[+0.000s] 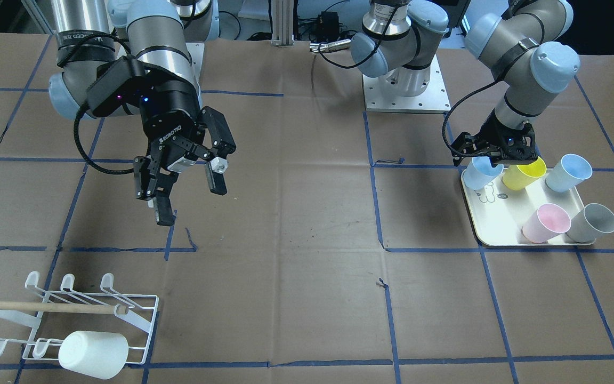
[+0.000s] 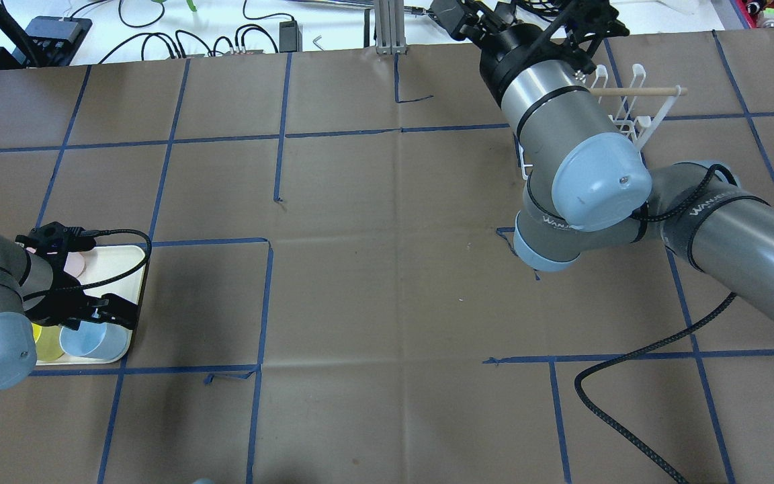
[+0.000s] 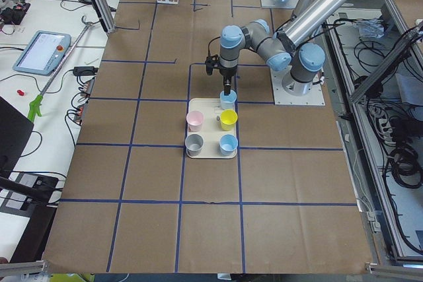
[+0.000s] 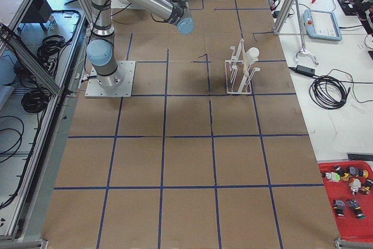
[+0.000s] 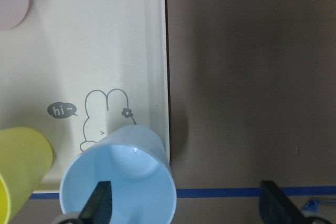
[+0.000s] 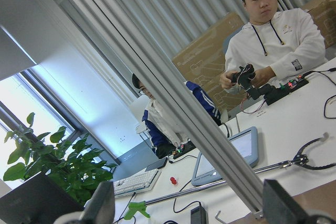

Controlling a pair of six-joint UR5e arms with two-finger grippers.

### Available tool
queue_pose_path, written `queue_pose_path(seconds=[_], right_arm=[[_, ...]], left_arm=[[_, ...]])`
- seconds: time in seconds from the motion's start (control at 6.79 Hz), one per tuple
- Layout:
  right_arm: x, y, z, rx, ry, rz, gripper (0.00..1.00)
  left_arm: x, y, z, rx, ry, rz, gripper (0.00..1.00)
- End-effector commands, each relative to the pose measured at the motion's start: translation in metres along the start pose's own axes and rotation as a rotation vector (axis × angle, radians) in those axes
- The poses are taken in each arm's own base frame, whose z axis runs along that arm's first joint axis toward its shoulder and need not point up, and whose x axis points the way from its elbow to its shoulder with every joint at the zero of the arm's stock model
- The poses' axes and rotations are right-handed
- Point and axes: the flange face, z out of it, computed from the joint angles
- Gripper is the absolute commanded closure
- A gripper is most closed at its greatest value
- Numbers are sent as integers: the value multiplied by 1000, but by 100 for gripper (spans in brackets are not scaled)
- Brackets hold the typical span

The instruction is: Transfer IKEA cup to right arm and place on rack

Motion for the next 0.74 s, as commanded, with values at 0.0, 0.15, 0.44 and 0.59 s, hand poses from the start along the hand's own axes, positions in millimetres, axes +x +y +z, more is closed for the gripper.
queue_pose_path(seconds=[0.0,0.15,0.44,0.59], right_arm=[[3,24,-11,12,-47,215,0],[6,28,-12,1,-41,346,0],[3,33,-12,-60,-68,560,0],[1,32,-12,-74,-78,645,0]], left_arm=[[-4,-3,11,-16,4,-6,1],[-4,-3,14,-22,6,-8,2],[-7,-4,13,-21,4,-21,18],[-8,-3,13,-28,-6,-23,49]])
